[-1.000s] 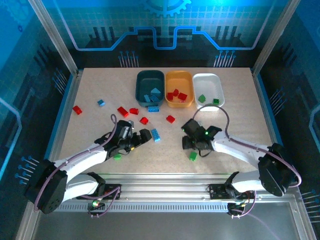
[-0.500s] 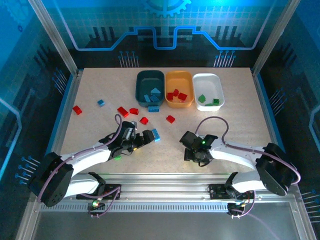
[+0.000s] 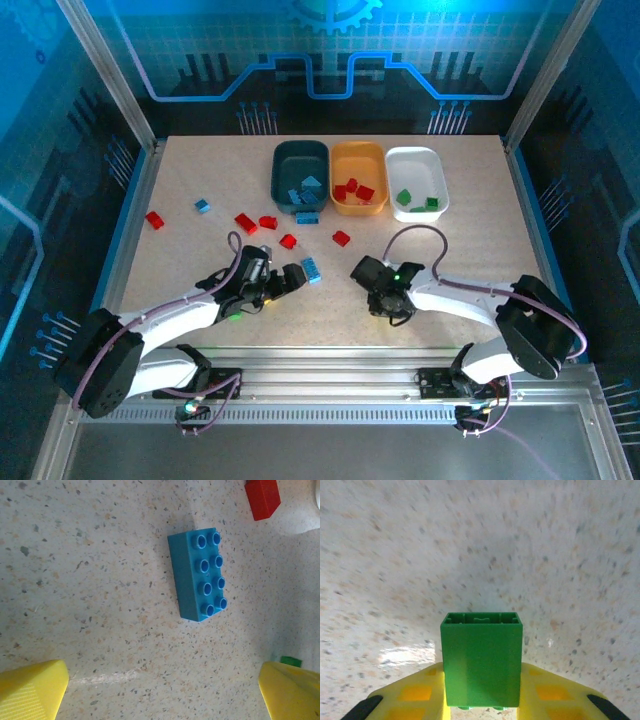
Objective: Sort the legos into containers by color
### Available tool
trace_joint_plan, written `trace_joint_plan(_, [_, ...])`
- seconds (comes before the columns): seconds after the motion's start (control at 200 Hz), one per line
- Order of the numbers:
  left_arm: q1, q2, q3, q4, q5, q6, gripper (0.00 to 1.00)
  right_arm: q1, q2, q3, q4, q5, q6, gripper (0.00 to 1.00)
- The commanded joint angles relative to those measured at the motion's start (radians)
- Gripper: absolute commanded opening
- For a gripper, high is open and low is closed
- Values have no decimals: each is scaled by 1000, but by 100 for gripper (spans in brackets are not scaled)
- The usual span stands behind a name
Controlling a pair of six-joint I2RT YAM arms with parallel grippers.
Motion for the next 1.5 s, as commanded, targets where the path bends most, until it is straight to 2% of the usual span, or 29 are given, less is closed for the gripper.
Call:
trace_joint_plan(0.0, [4,-38,69,-92,-37,56,99,-74,-45,109,-56,129,-152,26])
trace_joint_plan(0.15, [74,-115,152,-227,-59,105,99,-314,-15,292,39,125,-404,27])
trace_joint_plan(0.305, [166,-160,249,-412,-107,121,99,-535,200,486,126,23,-535,27])
trace_joint_plan(0.47, [205,-191,295,-542,-117,144,99,-667,449,698,119,-113,-568,28])
trace_joint_plan(0.575, [224,-225,279,-580,-120,124,99,-704,564,829,70,-154,-585,30])
trace_joint_plan(0.665, [239,-240,254,-606,-125,106,99,-721,602,882,52,-169,-592,38])
trace_joint_plan(0.755, [252,-240,220,-622,-127,89,99,-725,592,887,55,-179,-593,57])
trace_joint_plan(0.865, [261,-223,180,-617,-125,73,99,-725,517,833,92,-173,-582,65])
trace_joint_plan(1.005, [262,-190,170,-608,-126,59,95,-694,358,687,159,-200,-546,67])
trace_joint_plan(1.121, [262,-154,177,-597,-132,55,90,-614,231,543,213,-197,-527,67])
trace_joint_plan(1.281, [253,-41,236,-505,-86,68,81,-523,96,347,280,-212,-494,66])
trace_joint_plan(1.396, [259,36,345,-555,-190,88,81,-479,23,257,297,-227,-495,65])
trace_joint_plan(1.496, [338,58,410,-588,-242,73,86,-455,-32,203,312,-228,-499,65])
